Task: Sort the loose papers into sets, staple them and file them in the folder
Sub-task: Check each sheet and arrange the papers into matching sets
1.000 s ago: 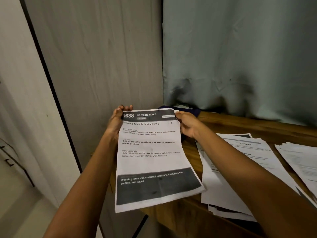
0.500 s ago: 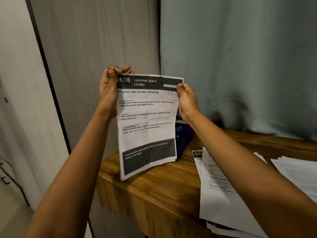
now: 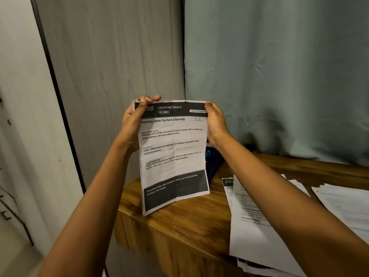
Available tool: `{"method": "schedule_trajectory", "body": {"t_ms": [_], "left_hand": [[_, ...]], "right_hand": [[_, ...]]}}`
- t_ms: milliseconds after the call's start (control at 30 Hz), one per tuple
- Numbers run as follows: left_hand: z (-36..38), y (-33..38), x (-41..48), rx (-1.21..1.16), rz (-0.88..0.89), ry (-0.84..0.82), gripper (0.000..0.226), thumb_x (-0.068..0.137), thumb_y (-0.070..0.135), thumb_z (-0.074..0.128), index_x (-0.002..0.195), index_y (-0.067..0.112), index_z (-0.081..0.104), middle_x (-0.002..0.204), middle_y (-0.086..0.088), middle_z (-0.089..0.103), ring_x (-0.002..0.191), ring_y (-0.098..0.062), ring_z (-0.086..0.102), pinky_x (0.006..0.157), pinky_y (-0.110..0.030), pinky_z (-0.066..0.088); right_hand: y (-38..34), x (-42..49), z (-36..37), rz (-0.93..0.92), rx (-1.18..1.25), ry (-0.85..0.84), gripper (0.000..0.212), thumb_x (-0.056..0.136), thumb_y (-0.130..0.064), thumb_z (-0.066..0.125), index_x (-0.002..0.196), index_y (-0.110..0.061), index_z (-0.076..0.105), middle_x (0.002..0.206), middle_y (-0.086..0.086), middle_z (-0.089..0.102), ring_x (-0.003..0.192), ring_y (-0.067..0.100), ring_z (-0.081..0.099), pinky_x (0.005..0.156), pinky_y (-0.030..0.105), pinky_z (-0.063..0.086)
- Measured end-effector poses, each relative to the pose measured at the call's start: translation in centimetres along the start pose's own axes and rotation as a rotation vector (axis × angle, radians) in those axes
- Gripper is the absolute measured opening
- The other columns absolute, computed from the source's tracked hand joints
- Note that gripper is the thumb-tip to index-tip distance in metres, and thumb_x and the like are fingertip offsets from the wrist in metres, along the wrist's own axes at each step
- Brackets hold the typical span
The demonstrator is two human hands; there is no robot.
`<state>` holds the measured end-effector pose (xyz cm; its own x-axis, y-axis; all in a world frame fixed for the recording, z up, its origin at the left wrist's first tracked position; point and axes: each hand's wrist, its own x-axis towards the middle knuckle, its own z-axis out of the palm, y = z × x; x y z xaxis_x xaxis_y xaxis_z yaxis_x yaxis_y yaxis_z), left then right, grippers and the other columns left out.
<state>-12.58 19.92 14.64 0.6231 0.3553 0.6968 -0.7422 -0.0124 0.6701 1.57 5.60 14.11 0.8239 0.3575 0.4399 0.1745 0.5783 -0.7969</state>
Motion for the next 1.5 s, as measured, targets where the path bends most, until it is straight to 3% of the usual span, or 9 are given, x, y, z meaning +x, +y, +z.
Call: {"method": "schedule_trajectory", "body": {"t_ms": [200, 500, 700, 800, 900, 1000, 1300, 1433, 1500], "left_hand": [[0.1, 0.2, -0.2, -0.032, -0.001, -0.034, 0.014, 0.093, 0.023, 0.047, 0.084, 0.019, 0.056, 0.114, -0.008, 0.068, 0.108, -0.024, 0.062, 0.08, -0.036, 0.055], [-0.2, 0.7, -0.5, -0.065, -0.027, -0.034, 0.017, 0.099, 0.019, 0.041, 0.087, 0.017, 0.052, 0.111, -0.007, 0.069, 0.105, -0.024, 0.064, 0.08, -0.037, 0.056], [-0.2, 0.9, -0.7, -0.05, -0.019, -0.029, 0.009, 0.091, 0.025, 0.047, 0.088, 0.017, 0.051, 0.108, -0.005, 0.07, 0.106, -0.024, 0.064, 0.082, -0.038, 0.057], [-0.1, 0.9, -0.6, -0.041, -0.007, 0.01, 0.012, 0.097, 0.021, 0.042, 0.088, 0.017, 0.049, 0.105, -0.004, 0.071, 0.104, -0.023, 0.065, 0.081, -0.037, 0.057], [-0.1, 1.2, -0.2, -0.039, -0.007, 0.046, 0.018, 0.102, 0.017, 0.038, 0.088, 0.016, 0.049, 0.104, -0.004, 0.071, 0.103, -0.022, 0.066, 0.081, -0.035, 0.056], [0.1, 1.7, 0.0, -0.045, -0.029, 0.053, 0.019, 0.101, 0.017, 0.04, 0.085, 0.016, 0.049, 0.103, -0.005, 0.071, 0.103, -0.025, 0.066, 0.086, -0.041, 0.056], [-0.8, 2.3, 0.6, -0.103, -0.16, 0.2, 0.024, 0.101, 0.017, 0.042, 0.079, 0.018, 0.051, 0.102, -0.003, 0.073, 0.101, -0.023, 0.068, 0.076, -0.04, 0.058], [-1.1, 1.6, 0.9, -0.12, -0.279, 0.242, 0.029, 0.102, 0.015, 0.035, 0.077, 0.019, 0.049, 0.104, -0.003, 0.073, 0.094, -0.022, 0.069, 0.065, -0.037, 0.057], [-1.5, 1.0, 0.7, -0.115, -0.31, 0.272, 0.029, 0.102, 0.015, 0.035, 0.077, 0.019, 0.049, 0.102, -0.003, 0.074, 0.09, -0.022, 0.07, 0.062, -0.036, 0.057]], "right_hand": [[-0.3, 0.3, 0.8, 0.087, -0.077, 0.08, 0.034, 0.093, -0.047, 0.053, 0.079, -0.016, 0.049, 0.079, 0.01, 0.061, 0.074, 0.024, 0.06, 0.078, 0.045, 0.054], [-0.4, 0.4, 1.6, 0.032, -0.073, 0.147, 0.024, 0.095, -0.021, 0.055, 0.072, -0.016, 0.052, 0.071, 0.005, 0.062, 0.067, 0.02, 0.06, 0.069, 0.035, 0.052], [-0.5, 0.5, 1.9, -0.091, -0.106, 0.112, 0.023, 0.097, -0.02, 0.054, 0.074, -0.018, 0.057, 0.079, 0.001, 0.064, 0.075, 0.018, 0.059, 0.081, 0.042, 0.053], [0.0, 0.6, 1.4, -0.325, -0.523, 0.113, 0.019, 0.098, -0.024, 0.049, 0.091, -0.02, 0.067, 0.103, 0.002, 0.066, 0.101, 0.021, 0.058, 0.095, 0.043, 0.045], [0.6, 0.9, 0.3, -0.833, -1.178, 0.144, 0.022, 0.096, -0.025, 0.049, 0.105, -0.024, 0.069, 0.126, -0.002, 0.06, 0.132, 0.024, 0.039, 0.104, 0.038, 0.016], [0.4, 1.0, 0.5, -1.077, -1.266, 0.009, 0.017, 0.093, -0.016, 0.054, 0.102, -0.017, 0.068, 0.114, -0.001, 0.066, 0.131, 0.025, 0.044, 0.106, 0.04, 0.011], [-1.5, 2.0, -0.8, -0.571, -0.941, -0.015, 0.019, 0.095, -0.02, 0.052, 0.093, -0.014, 0.069, 0.094, 0.002, 0.07, 0.093, 0.019, 0.059, 0.087, 0.034, 0.039], [-1.4, 1.3, -0.5, -0.167, -0.511, 0.02, 0.017, 0.092, -0.015, 0.058, 0.076, -0.018, 0.065, 0.077, -0.002, 0.066, 0.069, 0.011, 0.06, 0.06, 0.02, 0.048], [-1.0, 0.5, -0.8, 0.051, -0.365, 0.021, 0.019, 0.094, -0.013, 0.058, 0.076, -0.02, 0.061, 0.067, -0.004, 0.064, 0.053, 0.007, 0.057, 0.04, 0.015, 0.038]]}}
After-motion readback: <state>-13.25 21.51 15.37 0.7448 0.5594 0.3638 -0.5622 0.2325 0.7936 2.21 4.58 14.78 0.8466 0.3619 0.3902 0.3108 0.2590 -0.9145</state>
